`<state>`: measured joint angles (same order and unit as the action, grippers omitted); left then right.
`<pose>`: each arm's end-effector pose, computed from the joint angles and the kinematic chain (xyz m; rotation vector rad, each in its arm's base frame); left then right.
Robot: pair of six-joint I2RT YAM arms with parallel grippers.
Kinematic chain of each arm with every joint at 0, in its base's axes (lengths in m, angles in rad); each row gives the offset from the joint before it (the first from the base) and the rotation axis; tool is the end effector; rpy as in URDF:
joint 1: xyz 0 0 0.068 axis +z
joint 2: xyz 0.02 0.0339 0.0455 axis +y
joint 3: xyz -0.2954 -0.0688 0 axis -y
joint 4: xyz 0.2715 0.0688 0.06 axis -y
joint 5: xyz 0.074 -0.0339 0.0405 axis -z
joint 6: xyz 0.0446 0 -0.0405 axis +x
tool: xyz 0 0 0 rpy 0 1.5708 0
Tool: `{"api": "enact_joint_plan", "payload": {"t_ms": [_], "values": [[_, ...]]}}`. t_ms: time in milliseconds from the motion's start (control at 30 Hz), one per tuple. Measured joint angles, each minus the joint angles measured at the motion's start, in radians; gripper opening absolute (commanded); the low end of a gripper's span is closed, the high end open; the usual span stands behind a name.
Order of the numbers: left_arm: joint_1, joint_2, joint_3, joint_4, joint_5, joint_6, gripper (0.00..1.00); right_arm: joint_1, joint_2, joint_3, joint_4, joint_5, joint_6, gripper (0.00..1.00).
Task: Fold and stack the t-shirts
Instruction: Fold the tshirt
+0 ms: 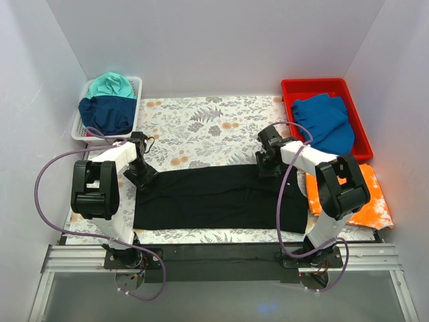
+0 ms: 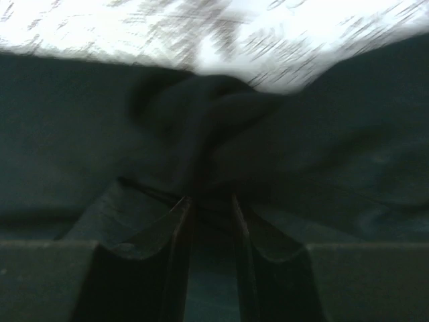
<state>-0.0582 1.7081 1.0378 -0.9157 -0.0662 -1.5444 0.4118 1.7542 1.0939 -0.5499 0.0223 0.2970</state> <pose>0.3083 -0.0150 0.1660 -2.0991 2.2858 0.0884 0.3367 0.1460 0.1738 -0.1545 2.7878 0.1474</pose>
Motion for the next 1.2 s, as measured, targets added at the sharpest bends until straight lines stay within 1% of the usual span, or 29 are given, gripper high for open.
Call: {"api": "enact_joint_plan", "payload": {"t_ms": [300,567,967,1100,1200], "values": [[0.000,0.015,0.008,-0.003,0.004,0.005,0.43,0.126,-0.145,-0.141,-0.035,-0.003,0.055,0.34],[0.000,0.025,0.018,-0.008,0.005,0.015,0.43,0.156,-0.318,-0.226,-0.120,-0.007,0.109,0.34],[0.000,0.047,0.042,-0.029,0.006,0.022,0.42,0.235,-0.519,-0.389,-0.234,-0.088,0.206,0.33],[0.000,0.062,0.059,-0.045,0.006,0.027,0.42,0.240,-0.631,-0.388,-0.288,-0.084,0.232,0.34],[0.000,0.073,0.072,-0.057,0.006,0.032,0.42,0.240,-0.696,-0.343,-0.331,-0.042,0.240,0.35]]}}
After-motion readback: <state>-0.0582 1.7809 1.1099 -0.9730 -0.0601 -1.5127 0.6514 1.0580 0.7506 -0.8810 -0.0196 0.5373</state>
